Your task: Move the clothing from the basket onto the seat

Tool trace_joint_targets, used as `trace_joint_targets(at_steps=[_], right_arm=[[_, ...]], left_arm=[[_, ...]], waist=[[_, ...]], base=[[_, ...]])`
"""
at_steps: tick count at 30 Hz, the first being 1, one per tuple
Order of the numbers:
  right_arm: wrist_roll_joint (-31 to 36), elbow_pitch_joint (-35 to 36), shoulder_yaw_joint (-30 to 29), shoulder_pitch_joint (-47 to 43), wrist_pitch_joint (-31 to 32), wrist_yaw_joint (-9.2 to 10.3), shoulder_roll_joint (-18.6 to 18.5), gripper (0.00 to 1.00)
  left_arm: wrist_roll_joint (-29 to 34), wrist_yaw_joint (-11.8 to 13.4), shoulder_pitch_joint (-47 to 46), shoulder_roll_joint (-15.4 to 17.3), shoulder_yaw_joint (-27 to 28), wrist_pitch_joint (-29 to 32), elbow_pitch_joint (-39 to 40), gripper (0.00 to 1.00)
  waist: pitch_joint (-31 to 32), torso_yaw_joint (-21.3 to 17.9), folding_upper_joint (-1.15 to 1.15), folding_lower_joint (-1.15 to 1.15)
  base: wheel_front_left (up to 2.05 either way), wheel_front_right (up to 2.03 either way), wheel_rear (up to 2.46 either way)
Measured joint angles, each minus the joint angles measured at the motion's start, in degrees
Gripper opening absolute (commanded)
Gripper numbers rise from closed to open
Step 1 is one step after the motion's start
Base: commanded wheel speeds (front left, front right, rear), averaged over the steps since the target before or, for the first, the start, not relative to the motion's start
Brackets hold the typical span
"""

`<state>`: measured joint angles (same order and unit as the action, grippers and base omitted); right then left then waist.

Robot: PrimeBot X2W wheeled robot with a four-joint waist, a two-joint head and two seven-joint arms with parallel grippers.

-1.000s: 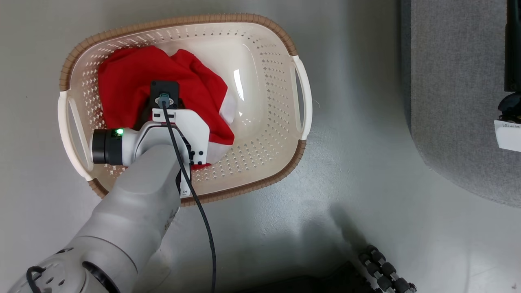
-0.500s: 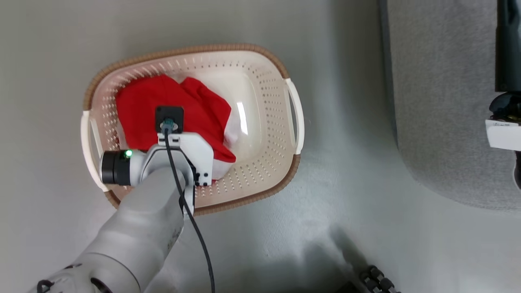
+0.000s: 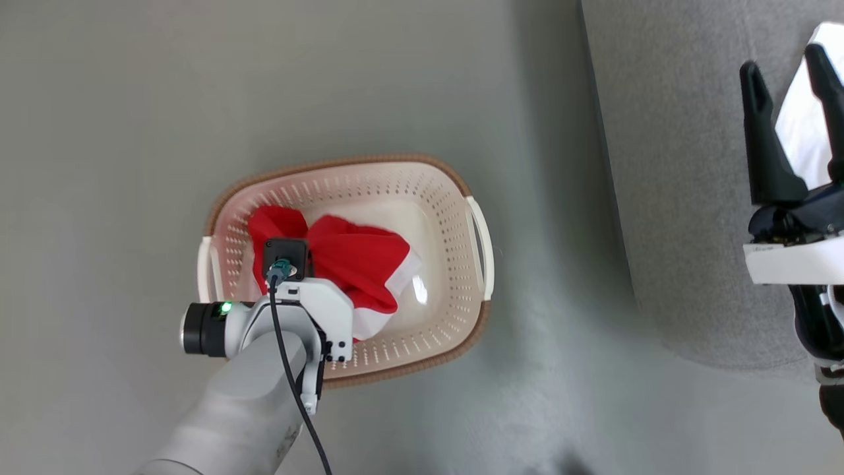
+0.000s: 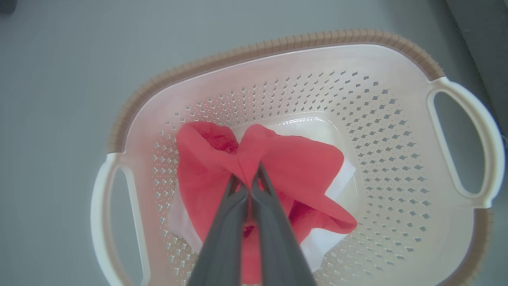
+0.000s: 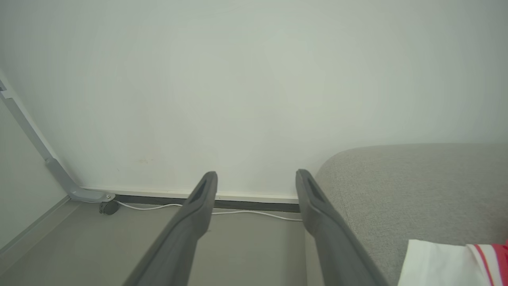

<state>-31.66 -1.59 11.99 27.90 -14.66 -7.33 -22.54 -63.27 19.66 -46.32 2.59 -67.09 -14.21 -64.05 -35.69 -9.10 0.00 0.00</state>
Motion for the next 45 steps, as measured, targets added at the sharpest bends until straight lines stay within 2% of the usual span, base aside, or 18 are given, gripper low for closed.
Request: trace_joint_targets(at_steps=[5, 10, 15, 21, 31, 34, 38, 45], right_arm=[[0.6, -2.0, -0.3, -2.7, 0.0, 0.0, 0.3, 1.0], [1.6, -3.9, -0.1, -4.9, 0.0, 0.0, 1.3, 1.0], [2.9, -6.4, 0.2, -7.7, 0.0, 0.0, 2.6, 1.0], [3.9, -8.3, 0.7, -10.0, 0.0, 0.0, 3.8, 1.0], [5.5, -11.7, 1.3, -13.9, 0.0, 0.0, 6.3, 1.0], [6.1, -12.6, 1.3, -15.1, 0.0, 0.0, 7.1, 1.0], [6.9, -13.5, 1.5, -15.9, 0.0, 0.0, 8.2, 1.0], [7.0, -14.1, 1.5, -16.2, 0.0, 0.0, 9.1, 1.0]], left_arm=[[6.2, 0.0, 1.1, -0.2, 5.9, 0.0, 4.4, 0.0], [14.3, -0.2, 6.3, -0.2, 13.3, 0.0, 8.7, 0.0], [23.6, -1.8, 11.1, -0.3, 21.3, 0.0, 15.3, 0.0], [29.8, -3.3, 16.0, -0.1, 27.0, 0.0, 20.8, 0.0], [38.9, -7.9, 22.6, 0.5, 34.5, 0.0, 31.6, 0.0], [40.4, -10.1, 23.1, 0.5, 35.3, 0.0, 34.2, 0.0], [42.0, -14.3, 23.5, 0.7, 35.6, 0.0, 37.5, 0.0], [42.6, -18.1, 21.8, 2.0, 35.6, 0.0, 39.7, 0.0]], waist=[[4.8, 1.4, 0.0, 0.0], [9.5, 2.7, 0.0, 0.0], [14.9, 4.4, 0.0, 0.0], [19.6, 5.5, 0.0, 0.0], [27.7, 6.8, 0.0, 0.0], [29.7, 7.0, 0.0, 0.0], [31.6, 7.0, 0.0, 0.0], [32.4, 6.7, 0.0, 0.0]], base=[[0.0, 0.0, 0.0], [0.0, 0.0, 0.0], [0.0, 0.0, 0.0], [0.0, 0.0, 0.0], [0.0, 0.0, 0.0], [0.0, 0.0, 0.0], [0.0, 0.0, 0.0], [0.0, 0.0, 0.0]])
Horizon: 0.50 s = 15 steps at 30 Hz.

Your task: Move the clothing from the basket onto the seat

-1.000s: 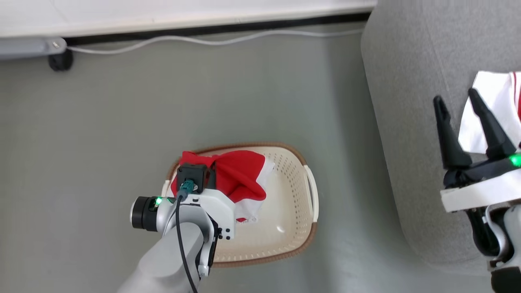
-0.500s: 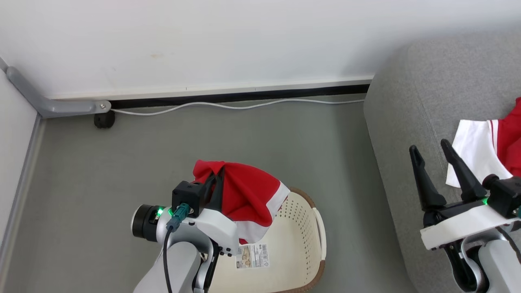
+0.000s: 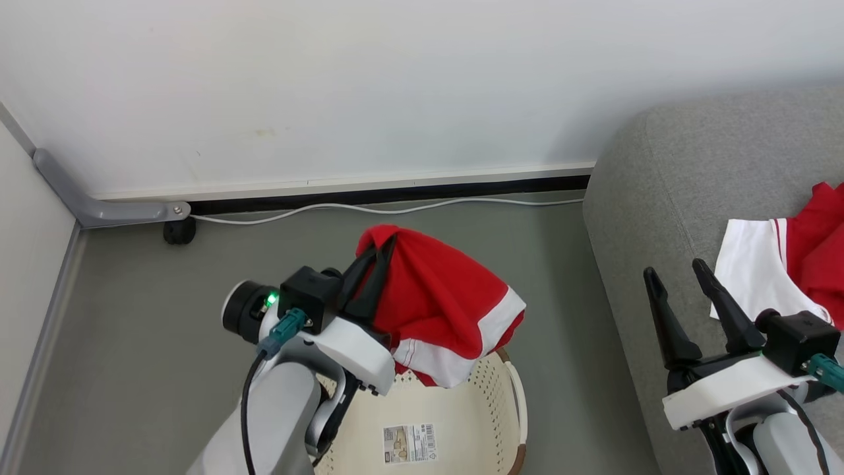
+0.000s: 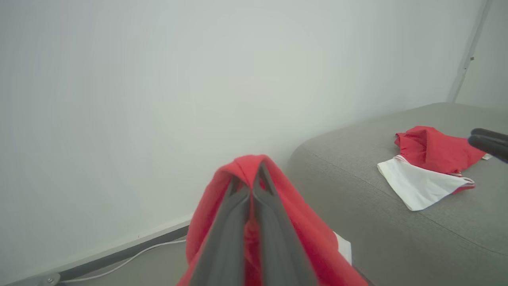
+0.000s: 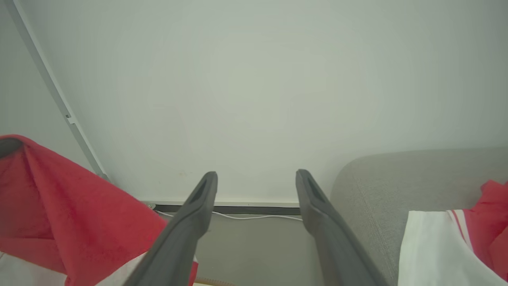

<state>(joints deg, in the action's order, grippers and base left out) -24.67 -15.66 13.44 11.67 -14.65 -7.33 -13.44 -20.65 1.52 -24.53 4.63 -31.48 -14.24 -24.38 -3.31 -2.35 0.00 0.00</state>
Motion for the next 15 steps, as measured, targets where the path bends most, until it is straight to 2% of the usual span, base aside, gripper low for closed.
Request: trace_joint_targets(at_steps=[6, 15], right_arm=[[0.0, -0.3, 0.0, -0.5, 0.0, 0.0, 0.4, 1.0], [0.1, -0.4, 0.1, -0.6, 0.0, 0.0, 0.7, 1.0]], left_arm=[[0.6, -2.4, -5.3, 1.2, -0.9, 1.4, 4.0, 0.0], [1.5, -2.5, -9.7, 2.1, -1.1, 3.2, 8.3, 0.0]], waist=[[0.4, 0.1, 0.0, 0.0], [0.0, 0.0, 0.0, 0.0]], base=[[0.0, 0.0, 0.0], [0.0, 0.0, 0.0]])
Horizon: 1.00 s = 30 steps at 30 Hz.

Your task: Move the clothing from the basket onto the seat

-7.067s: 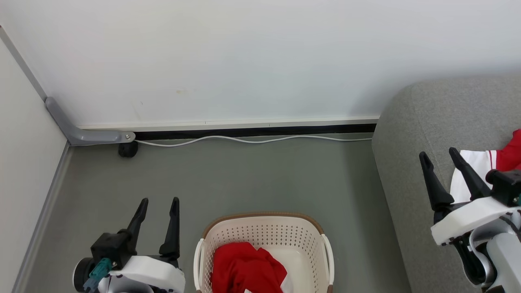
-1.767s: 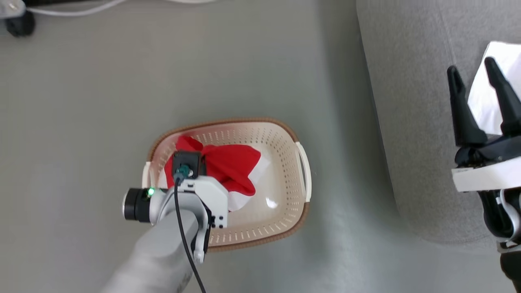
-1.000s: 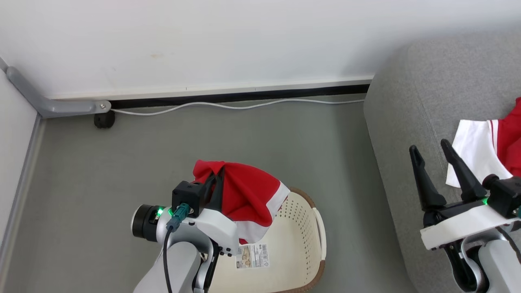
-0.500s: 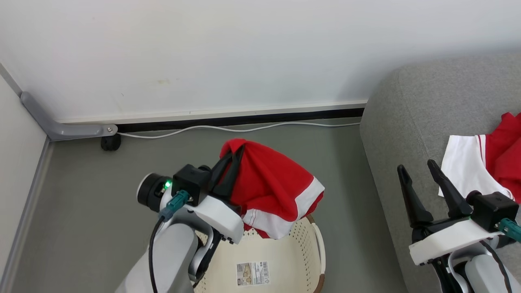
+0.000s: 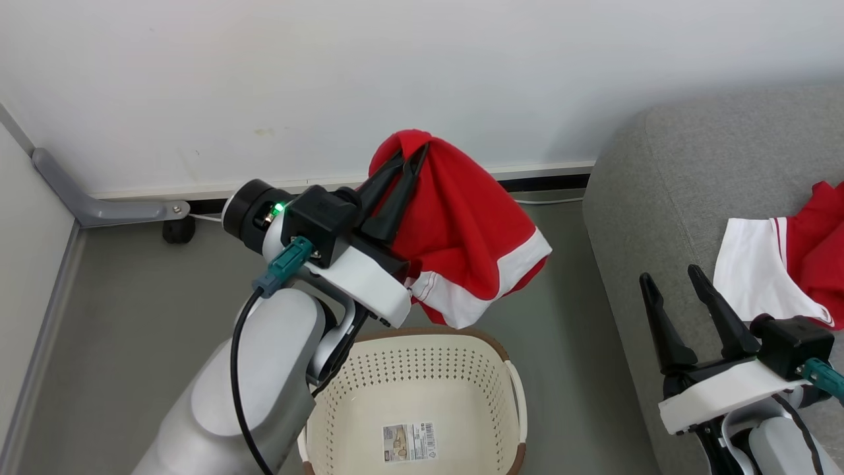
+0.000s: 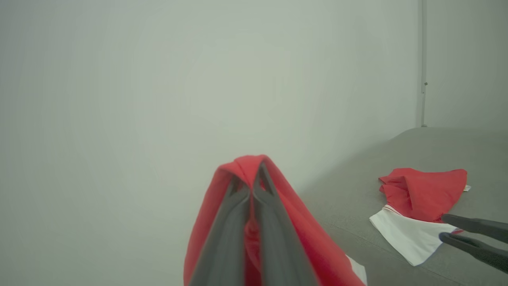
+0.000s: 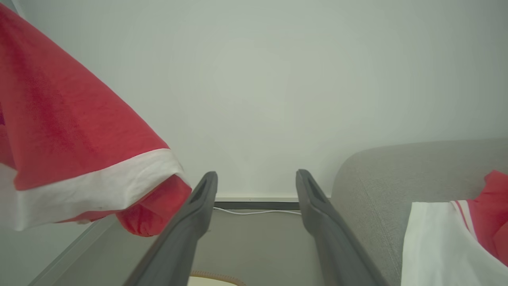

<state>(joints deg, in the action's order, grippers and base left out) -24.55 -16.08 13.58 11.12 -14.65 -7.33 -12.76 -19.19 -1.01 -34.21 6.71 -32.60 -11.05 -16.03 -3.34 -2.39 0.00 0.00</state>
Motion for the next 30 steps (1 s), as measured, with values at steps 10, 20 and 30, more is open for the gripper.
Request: trace_joint_targets(at_steps=[10, 20, 30], right_arm=[[-0.1, 1.5, 3.0, 0.2, 0.0, 0.0, 0.0, 1.0], [-1.8, 9.8, 13.9, 6.3, 0.0, 0.0, -0.9, 1.0], [-2.2, 7.6, 23.6, 14.7, 0.0, 0.0, -2.7, 1.0]], left_arm=[[0.0, 0.1, -1.8, -0.2, -0.5, 0.9, 2.0, 0.0], [0.0, 0.6, -1.8, -0.9, -2.0, 0.4, 1.9, 0.0], [0.0, 0.6, -2.7, -2.4, -4.1, -0.8, 0.9, 0.0]], waist=[[-0.7, -0.3, 0.0, 0.0], [-1.5, -0.3, 0.0, 0.0], [-2.0, 0.7, 0.0, -0.01]], base=[[0.0, 0.0, 0.0], [0.0, 0.0, 0.0], [0.0, 0.0, 0.0]])
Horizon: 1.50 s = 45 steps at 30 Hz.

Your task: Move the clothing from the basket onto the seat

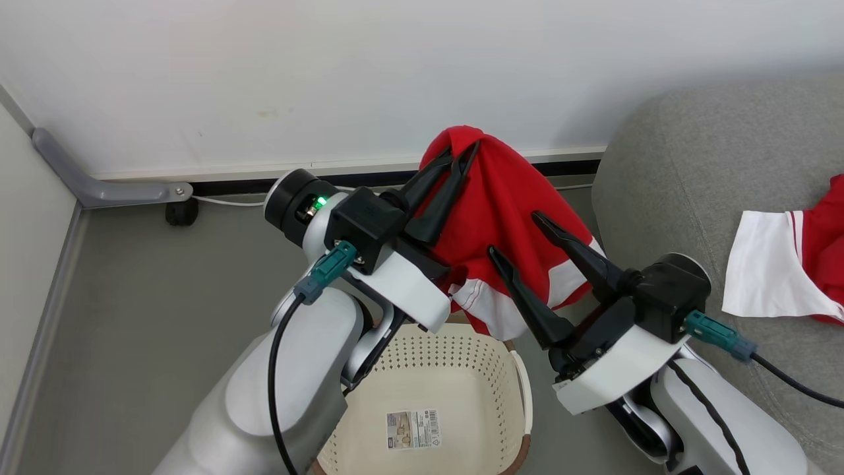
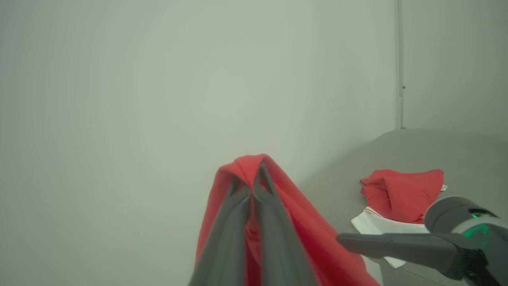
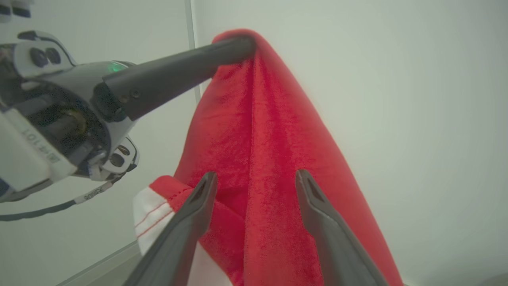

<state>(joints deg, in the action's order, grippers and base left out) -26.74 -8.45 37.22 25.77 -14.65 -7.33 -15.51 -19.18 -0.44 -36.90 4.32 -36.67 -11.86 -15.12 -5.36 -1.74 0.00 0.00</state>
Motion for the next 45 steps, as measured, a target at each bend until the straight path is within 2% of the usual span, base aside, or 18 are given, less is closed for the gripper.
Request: trace_joint_targets(at_steps=[12, 13, 23, 24, 25, 26, 27, 28, 35, 45], right_arm=[[2.8, -11.2, 1.8, 4.7, 0.0, 0.0, 2.7, 1.0], [0.8, -16.7, 6.0, 8.7, 0.0, 0.0, 4.1, 0.0], [-1.6, -16.2, 5.3, 8.9, 0.0, 0.0, 4.1, 0.0], [-1.6, -15.6, 4.8, 8.8, 0.0, 0.0, 4.0, 0.0], [-1.6, -14.9, 4.2, 8.8, 0.0, 0.0, 3.9, 0.0], [-1.6, -14.3, 3.5, 8.6, 0.0, 0.0, 3.8, 0.0], [-1.7, -13.6, 2.8, 8.3, 0.0, 0.0, 3.7, 0.0], [-1.7, -12.8, 1.9, 7.8, 0.0, 0.0, 3.6, 0.0], [-1.8, -8.4, -5.9, 4.3, 0.0, 0.0, 2.2, 0.0], [-1.5, -3.4, -17.1, 3.8, 0.0, 0.0, -0.6, 0.0]], left_arm=[[-0.6, -0.5, -1.4, -1.5, -4.3, -0.6, -0.5, 0.0], [-2.0, -0.5, -1.8, -1.7, -7.3, -1.2, -1.7, 0.0], [-4.2, -0.2, -2.2, -1.8, -7.5, -2.0, -4.2, 0.0], [-4.3, -0.2, -2.2, -1.8, -7.5, -2.3, -4.3, 0.06], [-4.4, -0.3, -2.2, -1.8, -7.5, -2.4, -4.5, 0.28], [-4.6, -0.4, -2.2, -1.8, -7.5, -2.4, -4.7, 0.43], [-4.6, -0.5, -2.2, -1.8, -7.4, -2.4, -5.0, 0.76], [-4.6, -0.6, -2.1, -1.9, -7.4, -2.4, -5.3, 1.0], [-4.7, -1.6, -0.6, -1.8, -5.9, -2.8, -6.5, 1.0], [-3.0, -3.6, 2.9, -1.9, -2.9, -2.9, -5.7, 1.0]], waist=[[-0.5, 3.0, 0.0, 0.0], [-0.7, 4.4, 0.0, 0.0], [-0.3, 3.7, 0.0, 0.0], [-0.3, 3.5, 0.0, 0.0], [-0.3, 3.3, 0.0, 0.0], [-0.3, 3.1, 0.0, 0.0], [-0.3, 2.9, 0.0, 0.0], [-0.3, 2.7, 0.0, 0.0], [-0.4, 0.6, 0.0, 0.0], [-1.2, -3.9, 0.0, 0.0]], base=[[0.0, 0.0, 0.0], [0.0, 0.0, 0.0], [0.0, 0.0, 0.0], [0.0, 0.0, 0.0], [0.0, 0.0, 0.0], [0.0, 0.0, 0.0], [0.0, 0.0, 0.0], [0.0, 0.0, 0.0], [0.0, 0.0, 0.0], [0.0, 0.0, 0.0]])
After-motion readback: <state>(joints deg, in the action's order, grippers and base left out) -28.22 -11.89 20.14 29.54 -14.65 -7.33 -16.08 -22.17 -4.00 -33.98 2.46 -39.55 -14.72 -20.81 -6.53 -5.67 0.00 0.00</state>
